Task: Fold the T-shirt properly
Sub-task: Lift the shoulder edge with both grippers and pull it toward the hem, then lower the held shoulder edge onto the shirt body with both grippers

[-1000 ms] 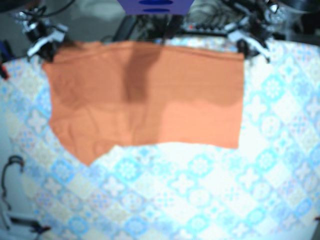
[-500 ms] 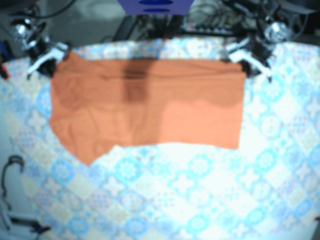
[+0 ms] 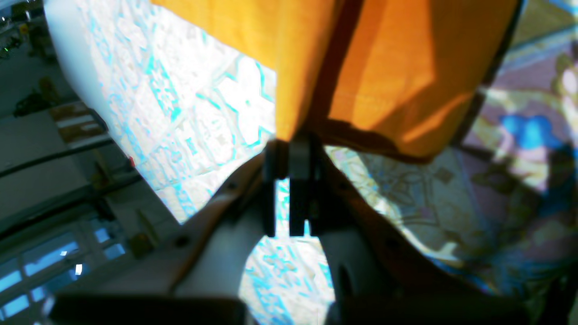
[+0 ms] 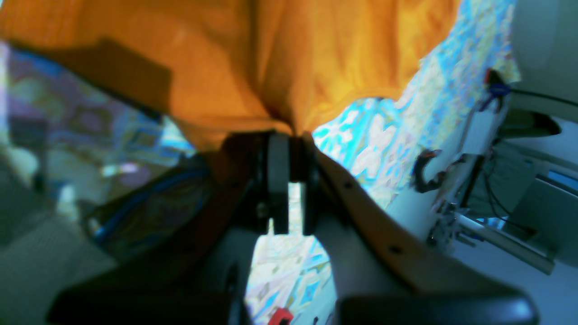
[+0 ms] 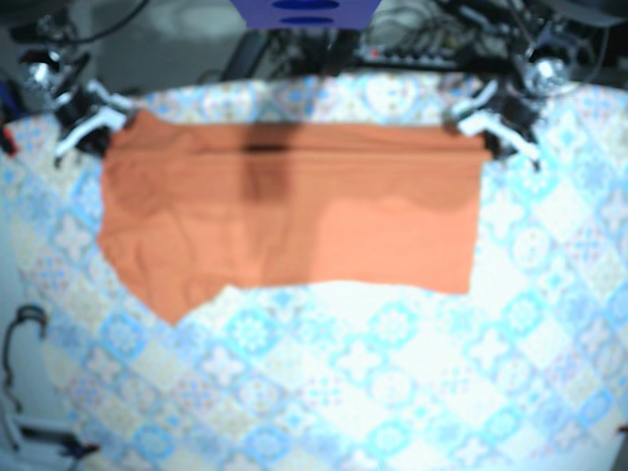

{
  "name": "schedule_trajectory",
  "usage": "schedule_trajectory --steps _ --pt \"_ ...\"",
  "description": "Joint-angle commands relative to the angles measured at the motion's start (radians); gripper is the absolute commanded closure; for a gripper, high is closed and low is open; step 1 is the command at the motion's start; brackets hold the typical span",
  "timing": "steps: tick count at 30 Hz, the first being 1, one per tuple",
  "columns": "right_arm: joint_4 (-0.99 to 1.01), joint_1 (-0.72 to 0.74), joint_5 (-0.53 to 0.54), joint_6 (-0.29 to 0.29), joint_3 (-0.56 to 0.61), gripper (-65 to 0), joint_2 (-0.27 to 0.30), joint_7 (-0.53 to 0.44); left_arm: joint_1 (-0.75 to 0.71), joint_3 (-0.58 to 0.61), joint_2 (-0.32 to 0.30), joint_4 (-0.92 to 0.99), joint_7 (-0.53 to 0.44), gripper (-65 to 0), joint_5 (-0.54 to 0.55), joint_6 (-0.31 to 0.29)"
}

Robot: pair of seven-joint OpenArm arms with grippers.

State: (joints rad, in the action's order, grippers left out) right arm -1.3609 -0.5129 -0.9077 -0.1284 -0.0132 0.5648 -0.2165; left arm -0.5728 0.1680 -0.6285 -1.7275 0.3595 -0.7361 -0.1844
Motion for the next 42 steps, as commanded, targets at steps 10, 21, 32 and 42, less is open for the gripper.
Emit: schedule_trajectory --steps 10,21,32,42 --pt "0.061 0.122 0.011 0.016 0.068 0.0 0.016 0.002 0.066 -0.005 0.005 0.087 0.008 0.0 0.023 0.018" --pt "0.176 0.228 0.011 0.016 0.233 0.0 0.016 0.082 0.109 -0.005 0.014 0.139 0.005 0.0 0.025 0.018" --pt "0.194 0.237 0.014 0.016 0.239 0.0 0.019 0.084 0.152 -0.006 0.014 0.139 0.005 0.0 0.025 0.018" --pt "0.188 0.175 0.012 0.016 0.141 0.0 0.036 0.084 0.179 -0.009 0.012 0.139 0.005 0.0 0.025 0.018"
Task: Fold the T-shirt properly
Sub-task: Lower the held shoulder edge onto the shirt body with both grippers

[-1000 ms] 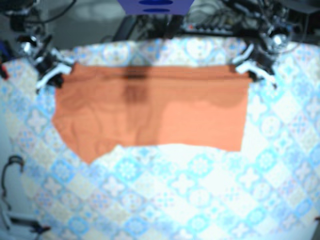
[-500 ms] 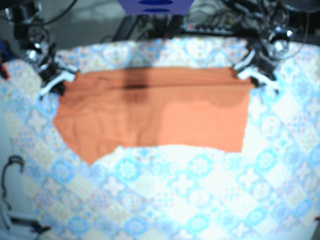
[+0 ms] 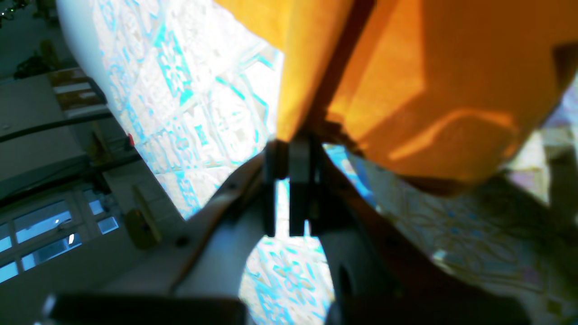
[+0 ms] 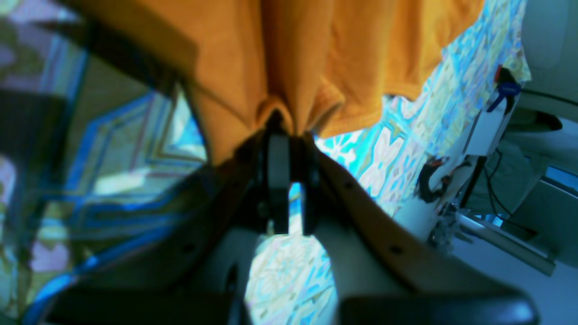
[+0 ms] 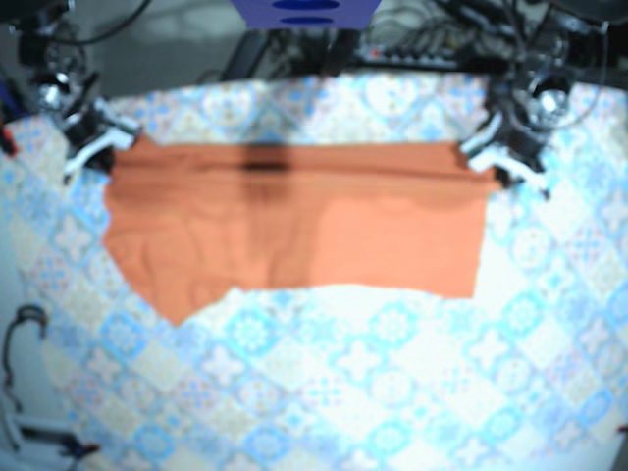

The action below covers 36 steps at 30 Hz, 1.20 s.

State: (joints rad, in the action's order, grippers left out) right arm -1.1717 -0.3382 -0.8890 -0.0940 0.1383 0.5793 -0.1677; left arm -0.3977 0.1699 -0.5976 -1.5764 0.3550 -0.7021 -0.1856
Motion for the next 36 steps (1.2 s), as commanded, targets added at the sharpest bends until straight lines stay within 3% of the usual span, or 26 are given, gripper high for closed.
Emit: schedule_trajectory --steps 1,13,19,25,30,36 --pt "-0.001 -0.008 -0.006 -0.019 -0.012 0.0 0.023 0.035 0.004 -0.010 -0.018 -0.012 0.009 0.0 -0.009 0.019" --pt "-0.004 -0.012 -0.006 -0.019 -0.012 0.0 0.021 0.035 0.032 -0.008 -0.017 0.037 0.013 0.0 -0.008 0.019" --pt "-0.070 -0.017 -0.006 -0.017 -0.036 0.0 0.021 0.035 0.039 -0.008 -0.022 0.044 0.009 0.0 0.078 0.019" --pt "-0.112 -0.014 -0.006 -0.017 -0.050 0.0 0.021 0.035 0.058 -0.007 -0.020 0.044 0.008 0.0 0.092 0.019" --pt "-0.112 -0.012 -0.006 -0.017 -0.064 0.0 0.023 0.035 0.066 -0.008 -0.018 0.044 0.008 0.0 0.104 -0.015" --pt "-0.110 -0.011 -0.006 -0.017 -0.064 0.0 0.023 0.035 0.081 -0.007 -0.017 0.047 0.008 0.0 0.106 -0.015"
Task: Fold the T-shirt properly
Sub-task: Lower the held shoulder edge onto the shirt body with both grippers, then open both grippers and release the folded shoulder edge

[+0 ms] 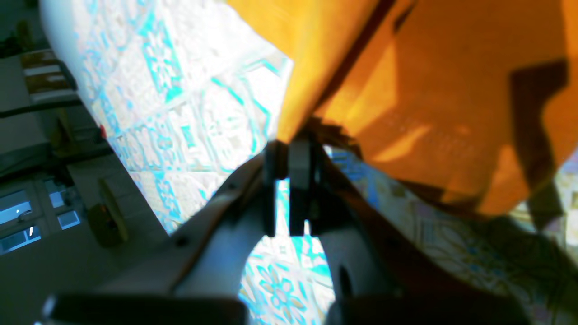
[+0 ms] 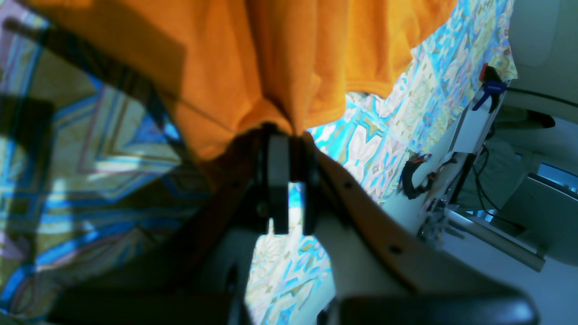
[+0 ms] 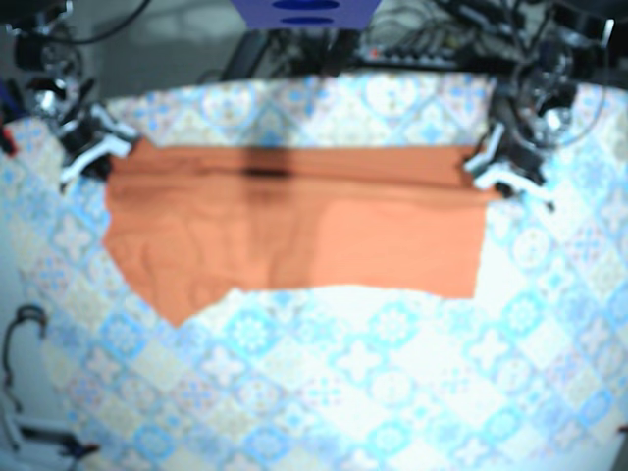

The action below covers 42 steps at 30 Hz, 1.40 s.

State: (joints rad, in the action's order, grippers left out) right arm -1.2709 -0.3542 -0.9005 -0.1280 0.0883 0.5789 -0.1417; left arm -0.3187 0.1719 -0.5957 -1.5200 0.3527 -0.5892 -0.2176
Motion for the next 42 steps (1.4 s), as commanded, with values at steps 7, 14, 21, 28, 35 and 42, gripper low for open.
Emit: schedule_trajectory --steps 7,14,21,28,35,42 --pt "-0.003 0.005 0.005 0.017 -0.012 0.0 0.036 0.009 0.022 -0.007 -0.019 0.009 0.012 0.0 0.021 0.016" --pt "-0.002 0.005 0.004 0.017 -0.012 0.0 0.037 0.009 0.025 -0.007 -0.019 0.031 0.010 0.0 0.025 0.016" --pt "-0.002 0.005 0.004 0.017 -0.011 0.0 0.037 0.009 0.033 0.028 -0.019 0.037 0.010 0.0 0.025 0.016" --pt "-0.002 0.002 0.004 0.017 -0.011 -5.6 0.037 0.009 0.036 0.028 -0.019 0.043 0.010 -8.0 0.025 0.016" --pt "-0.008 0.001 0.004 0.017 -0.011 -7.3 0.037 0.009 0.036 0.028 -0.019 0.043 0.010 -19.5 0.025 0.016" --pt "-0.011 0.001 0.004 0.017 -0.008 -7.3 0.036 0.009 0.031 0.028 -0.019 0.043 0.010 -23.3 0.025 0.016"
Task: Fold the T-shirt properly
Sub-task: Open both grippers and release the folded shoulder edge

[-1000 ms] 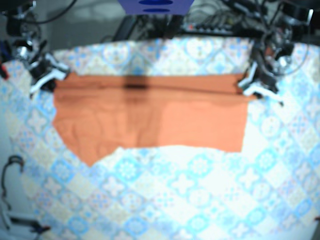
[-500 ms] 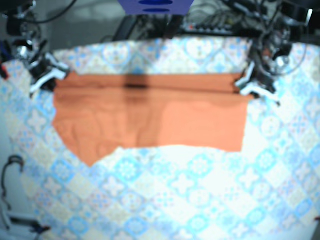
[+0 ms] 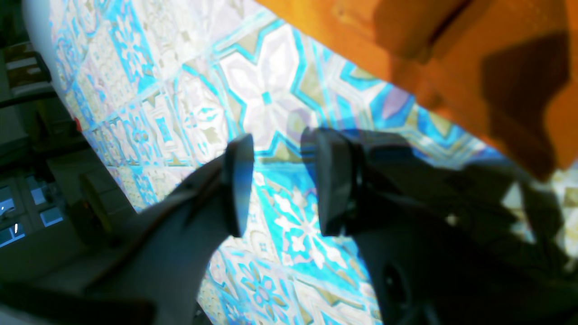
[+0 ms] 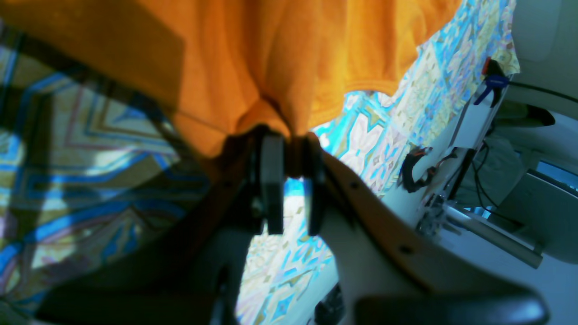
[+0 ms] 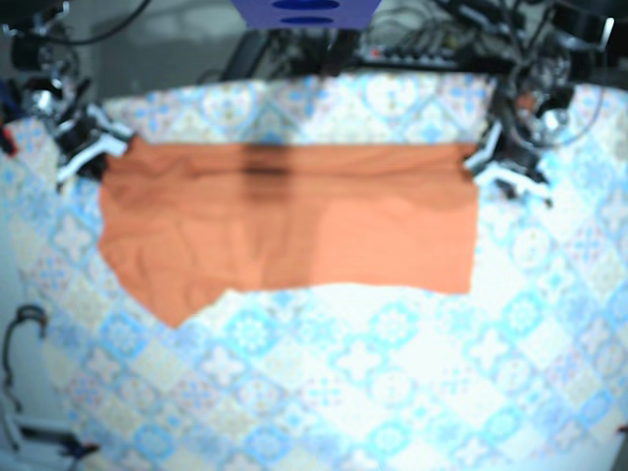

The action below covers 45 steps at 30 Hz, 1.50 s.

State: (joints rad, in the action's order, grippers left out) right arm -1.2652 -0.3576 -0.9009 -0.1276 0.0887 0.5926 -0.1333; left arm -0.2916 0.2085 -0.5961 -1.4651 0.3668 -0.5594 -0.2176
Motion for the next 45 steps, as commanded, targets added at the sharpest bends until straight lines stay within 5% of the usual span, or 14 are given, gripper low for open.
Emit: schedule_trajectory --steps 1,9,24,45 --pt "-0.017 0.004 0.004 0.016 -0.008 -7.3 0.022 0.001 0.004 -0.008 -0.018 -0.012 -0.004 -23.3 -0.004 0.016" --pt "-0.018 0.007 0.004 0.016 -0.008 -10.2 0.022 0.001 0.002 -0.008 -0.018 -0.012 -0.004 -23.3 -0.004 0.016" --pt "-0.018 0.010 0.004 0.016 -0.007 -45.3 0.022 0.001 0.001 -0.008 -0.018 -0.012 -0.004 -23.3 -0.004 0.016" --pt "-0.086 0.033 0.004 0.016 -0.004 -47.1 0.022 -0.004 -0.019 -0.008 -0.018 -0.012 -0.004 -23.3 -0.004 0.017"
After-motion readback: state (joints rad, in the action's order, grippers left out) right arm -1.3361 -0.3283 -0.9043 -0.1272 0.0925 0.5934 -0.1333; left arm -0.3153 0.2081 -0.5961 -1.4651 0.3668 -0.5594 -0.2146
